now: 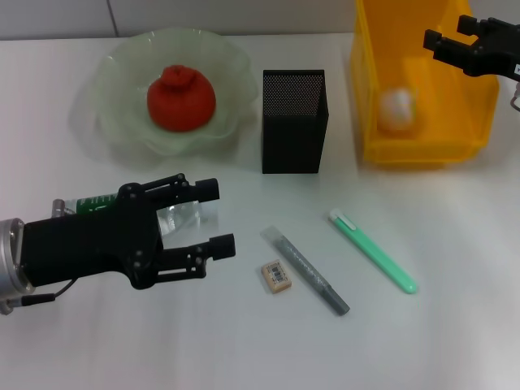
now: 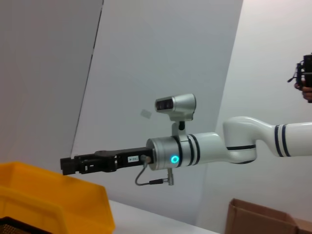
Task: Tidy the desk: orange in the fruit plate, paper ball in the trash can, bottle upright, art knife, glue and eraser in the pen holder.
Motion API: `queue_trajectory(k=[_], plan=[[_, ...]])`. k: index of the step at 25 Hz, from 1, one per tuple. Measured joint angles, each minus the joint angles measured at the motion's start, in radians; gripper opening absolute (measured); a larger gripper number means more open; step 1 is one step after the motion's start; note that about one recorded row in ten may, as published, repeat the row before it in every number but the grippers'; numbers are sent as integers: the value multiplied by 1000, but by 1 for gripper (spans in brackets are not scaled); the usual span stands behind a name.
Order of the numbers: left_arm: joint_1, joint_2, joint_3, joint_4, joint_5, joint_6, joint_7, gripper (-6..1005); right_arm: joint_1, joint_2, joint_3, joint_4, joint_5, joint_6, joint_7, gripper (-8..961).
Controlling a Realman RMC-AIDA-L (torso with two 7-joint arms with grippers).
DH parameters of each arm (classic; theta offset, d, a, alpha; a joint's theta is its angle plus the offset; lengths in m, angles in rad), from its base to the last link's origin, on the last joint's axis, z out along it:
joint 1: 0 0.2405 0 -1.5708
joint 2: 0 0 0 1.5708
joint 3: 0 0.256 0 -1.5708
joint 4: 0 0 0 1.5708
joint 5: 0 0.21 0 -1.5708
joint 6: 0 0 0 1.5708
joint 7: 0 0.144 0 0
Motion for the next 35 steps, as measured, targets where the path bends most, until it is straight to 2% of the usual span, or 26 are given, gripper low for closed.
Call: queue_trajectory(k=[3,4,5,8,9,10,12,13,15,17,18,19,20,21,24,26,29,30,33,35], plan=[[-5,2,-2,15,0,-17,-21,783,-7,2,1,-2,5,-35,0,676],[-9,4,-3,41,0,-25,-47,783,-16,3,5,-4,11,-96,0,676],[-12,9,-1,159,6,-49,-180,783,-29,3,8,1,33,-175,0,676],[-12,9,-1,159,6,-49,-180,783,-36,3,8,10,54,-205,-6,676],[-35,21,-1,330,71,-86,-388,783,-51,2,8,35,101,-267,-33,676],[-35,21,-1,330,71,-86,-388,783,-51,2,8,35,101,-267,-33,676],[-65,25,-2,456,167,-97,-521,783,-66,1,6,71,152,-344,-87,676],[-103,26,-2,556,263,-97,-621,783,-71,1,4,98,172,-389,-122,676],[-179,23,-2,664,428,-90,-751,783,-75,-1,2,211,195,-545,-298,676],[-241,18,2,698,541,-73,-810,783,-75,-1,-4,240,187,-577,-352,676],[-241,18,2,698,541,-73,-810,783,-75,-1,-4,240,187,-577,-352,676],[-304,6,8,710,658,-47,-842,783,-74,0,-14,290,163,-626,-438,676],[-304,6,8,710,658,-47,-842,783,-74,0,-14,290,163,-626,-438,676],[-334,0,15,708,717,-34,-851,783,-73,0,-18,313,154,-640,-465,676],[-398,-6,97,682,836,-28,-890,783,-70,1,-25,377,143,-649,-497,676],[-409,-6,131,676,856,-33,-905,783,-68,1,-25,401,134,-649,-499,676],[-443,-9,275,668,947,-83,-956,782,-65,1,-26,426,110,-640,-507,676],[-443,-9,275,668,947,-83,-956,782,-65,1,-26,426,110,-640,-507,675],[-454,-12,354,647,1007,-125,-980,782,-59,1,-44,452,94,-636,-524,675],[-467,-13,378,611,1021,-147,-984,782,-49,1,-93,461,87,-629,-530,675]])
